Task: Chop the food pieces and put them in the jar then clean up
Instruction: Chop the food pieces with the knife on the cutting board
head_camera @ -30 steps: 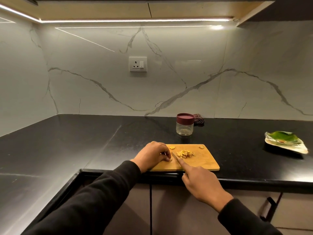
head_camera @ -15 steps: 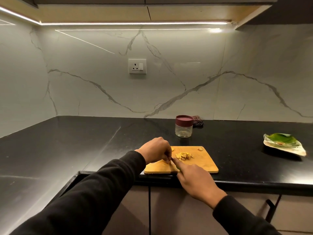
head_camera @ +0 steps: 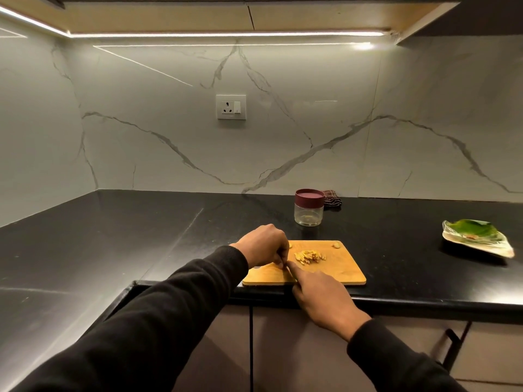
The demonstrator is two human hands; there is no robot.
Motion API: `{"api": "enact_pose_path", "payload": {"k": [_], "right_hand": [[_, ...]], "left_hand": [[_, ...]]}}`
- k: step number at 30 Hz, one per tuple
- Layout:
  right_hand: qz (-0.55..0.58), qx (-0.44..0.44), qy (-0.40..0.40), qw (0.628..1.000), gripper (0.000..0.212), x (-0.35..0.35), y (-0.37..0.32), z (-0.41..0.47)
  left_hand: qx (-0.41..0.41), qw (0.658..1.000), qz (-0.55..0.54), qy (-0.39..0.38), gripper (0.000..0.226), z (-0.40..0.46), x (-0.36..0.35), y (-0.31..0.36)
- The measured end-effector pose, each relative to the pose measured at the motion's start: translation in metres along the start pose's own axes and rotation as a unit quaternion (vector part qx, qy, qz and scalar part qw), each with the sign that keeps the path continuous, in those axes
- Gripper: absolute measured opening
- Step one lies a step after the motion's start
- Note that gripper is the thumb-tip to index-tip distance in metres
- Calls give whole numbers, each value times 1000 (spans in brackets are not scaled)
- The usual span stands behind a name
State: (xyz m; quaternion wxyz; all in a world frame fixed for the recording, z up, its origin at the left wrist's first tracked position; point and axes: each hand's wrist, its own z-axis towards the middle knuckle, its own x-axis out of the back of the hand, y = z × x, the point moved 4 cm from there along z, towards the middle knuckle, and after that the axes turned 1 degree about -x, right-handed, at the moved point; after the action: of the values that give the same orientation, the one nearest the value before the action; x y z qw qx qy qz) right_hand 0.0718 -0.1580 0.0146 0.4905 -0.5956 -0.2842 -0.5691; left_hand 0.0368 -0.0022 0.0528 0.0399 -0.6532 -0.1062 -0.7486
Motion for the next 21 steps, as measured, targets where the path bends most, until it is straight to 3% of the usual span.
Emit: {"api": "enact_pose_path", "payload": {"k": [5, 14, 21], "right_hand": [[14, -10, 19, 1000, 60, -2, 5, -20], [-142, -7, 47, 989, 66, 6, 3, -42], [-153, -21, 32, 988, 69, 0, 3, -41]], "left_hand": [[9, 1000, -12, 4, 4, 0, -3, -2], [1, 1000, -12, 19, 11, -4, -3, -2], [-36, 998, 26, 49, 23, -15, -7, 3]]}}
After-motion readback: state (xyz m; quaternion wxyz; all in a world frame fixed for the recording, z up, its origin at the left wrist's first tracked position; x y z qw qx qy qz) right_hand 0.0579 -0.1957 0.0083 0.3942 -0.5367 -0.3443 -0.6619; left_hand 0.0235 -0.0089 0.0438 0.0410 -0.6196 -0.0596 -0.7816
